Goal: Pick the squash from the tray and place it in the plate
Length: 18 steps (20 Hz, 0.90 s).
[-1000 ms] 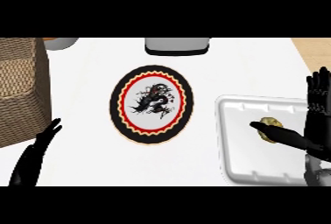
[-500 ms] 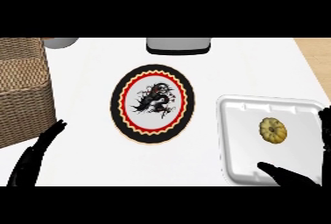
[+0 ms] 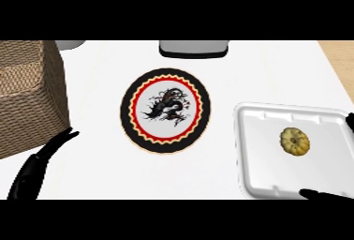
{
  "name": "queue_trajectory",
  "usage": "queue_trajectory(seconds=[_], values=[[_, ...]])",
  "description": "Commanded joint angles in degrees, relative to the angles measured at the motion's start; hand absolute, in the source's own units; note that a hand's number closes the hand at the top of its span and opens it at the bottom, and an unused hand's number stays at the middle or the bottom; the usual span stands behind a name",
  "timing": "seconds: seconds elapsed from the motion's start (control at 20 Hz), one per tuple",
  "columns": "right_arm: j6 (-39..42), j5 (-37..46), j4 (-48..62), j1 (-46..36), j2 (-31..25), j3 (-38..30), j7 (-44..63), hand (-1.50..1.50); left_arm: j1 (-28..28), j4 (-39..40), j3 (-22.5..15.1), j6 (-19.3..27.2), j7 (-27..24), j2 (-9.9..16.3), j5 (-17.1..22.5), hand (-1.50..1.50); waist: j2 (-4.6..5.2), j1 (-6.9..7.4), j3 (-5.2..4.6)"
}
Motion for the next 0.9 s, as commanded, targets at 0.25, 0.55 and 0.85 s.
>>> queue_trajectory(seconds=[0.25, 0.55, 0.85], values=[[14.8, 3.3, -0.1, -11.8, -6.2, 2.5, 26.1, -1.50, -5.0, -0.9, 3.0, -0.8, 0.5, 0.4, 0.6, 0.00, -0.02, 1.10, 0.40], [24.1, 3.0, 11.5, -21.5, -4.0, 5.8, 28.5, -1.50, -4.4, -0.6, 1.8, 0.5, 0.7, -1.1, -2.4, 0.00, 0.09, 1.36, 0.47], [32.2, 3.3, 16.7, -22.8, -4.2, 4.6, 25.4, -1.50, -4.1, -0.8, 3.0, -0.7, 1.2, -2.1, -2.3, 0.00, -0.11, 0.41, 0.50]])
